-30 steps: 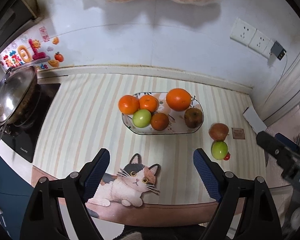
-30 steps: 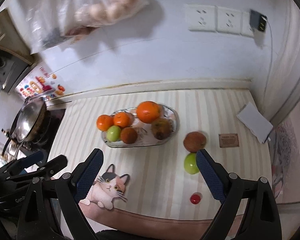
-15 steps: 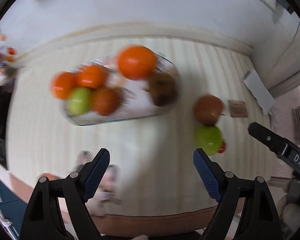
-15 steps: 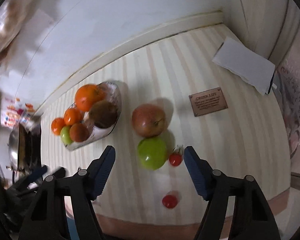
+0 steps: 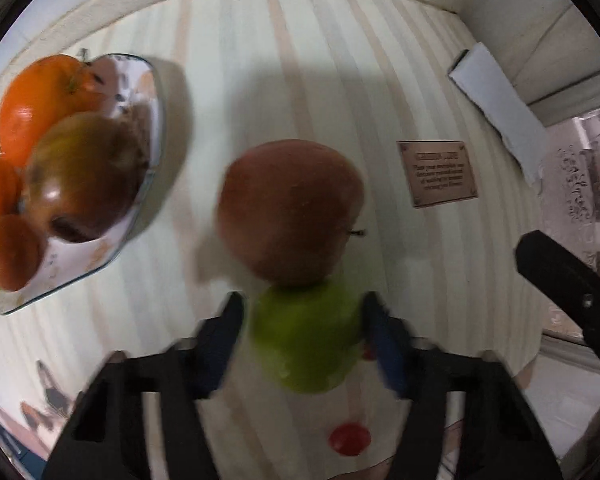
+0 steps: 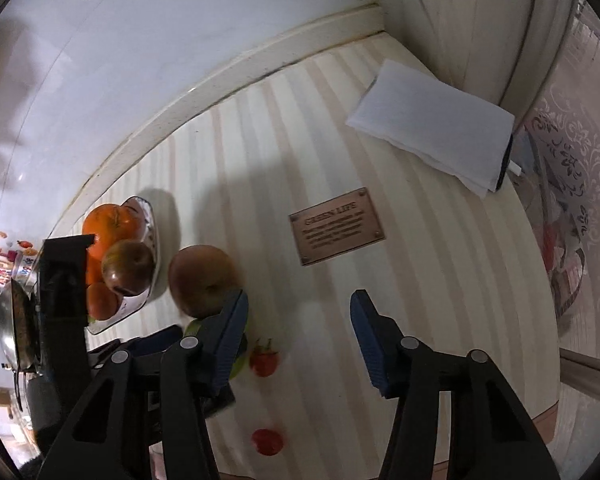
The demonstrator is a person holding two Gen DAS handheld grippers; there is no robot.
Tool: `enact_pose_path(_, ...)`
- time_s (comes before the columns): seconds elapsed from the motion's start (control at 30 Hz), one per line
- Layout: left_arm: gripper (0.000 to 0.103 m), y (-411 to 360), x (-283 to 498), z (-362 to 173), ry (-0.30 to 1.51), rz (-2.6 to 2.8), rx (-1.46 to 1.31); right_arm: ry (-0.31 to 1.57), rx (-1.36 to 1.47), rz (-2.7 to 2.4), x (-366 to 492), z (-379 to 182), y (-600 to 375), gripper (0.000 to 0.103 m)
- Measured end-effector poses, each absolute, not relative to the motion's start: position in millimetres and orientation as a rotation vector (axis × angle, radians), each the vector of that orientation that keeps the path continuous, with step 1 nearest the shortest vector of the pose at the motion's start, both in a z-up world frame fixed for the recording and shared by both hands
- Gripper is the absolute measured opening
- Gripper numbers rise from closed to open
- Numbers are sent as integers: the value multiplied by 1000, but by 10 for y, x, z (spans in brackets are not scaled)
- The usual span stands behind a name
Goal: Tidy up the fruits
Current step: 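Grasp the green apple with the left gripper while the right grasps the red apple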
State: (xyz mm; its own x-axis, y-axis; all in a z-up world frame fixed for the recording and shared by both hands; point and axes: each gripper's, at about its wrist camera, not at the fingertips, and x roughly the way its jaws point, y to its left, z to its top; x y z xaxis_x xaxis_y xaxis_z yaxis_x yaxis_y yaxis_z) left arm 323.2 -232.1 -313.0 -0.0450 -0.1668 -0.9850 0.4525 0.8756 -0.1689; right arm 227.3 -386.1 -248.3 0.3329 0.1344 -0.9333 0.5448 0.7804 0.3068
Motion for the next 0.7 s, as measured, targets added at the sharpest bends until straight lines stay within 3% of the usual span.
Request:
enact_pose_path(0.2, 53, -2091, 3136, -3060, 1499, -474, 280, 1233, 712, -249, 2356, -2540, -3876, 58)
enact_pose_path(0.27, 53, -1901, 3113, -3024, 1501, -452, 282, 1246, 729, -207, 2458, -2570, -3822, 66)
enact_pose_path(0.4, 52, -1438, 3105, -2946, 1516, -389, 265, 1260, 716, -143, 2708, -2620, -3659, 73)
enact_pose_path(0.7, 52, -940, 3281, -2984, 1528, -316, 135, 1374, 701, -41, 3203, -3036, -3309, 76)
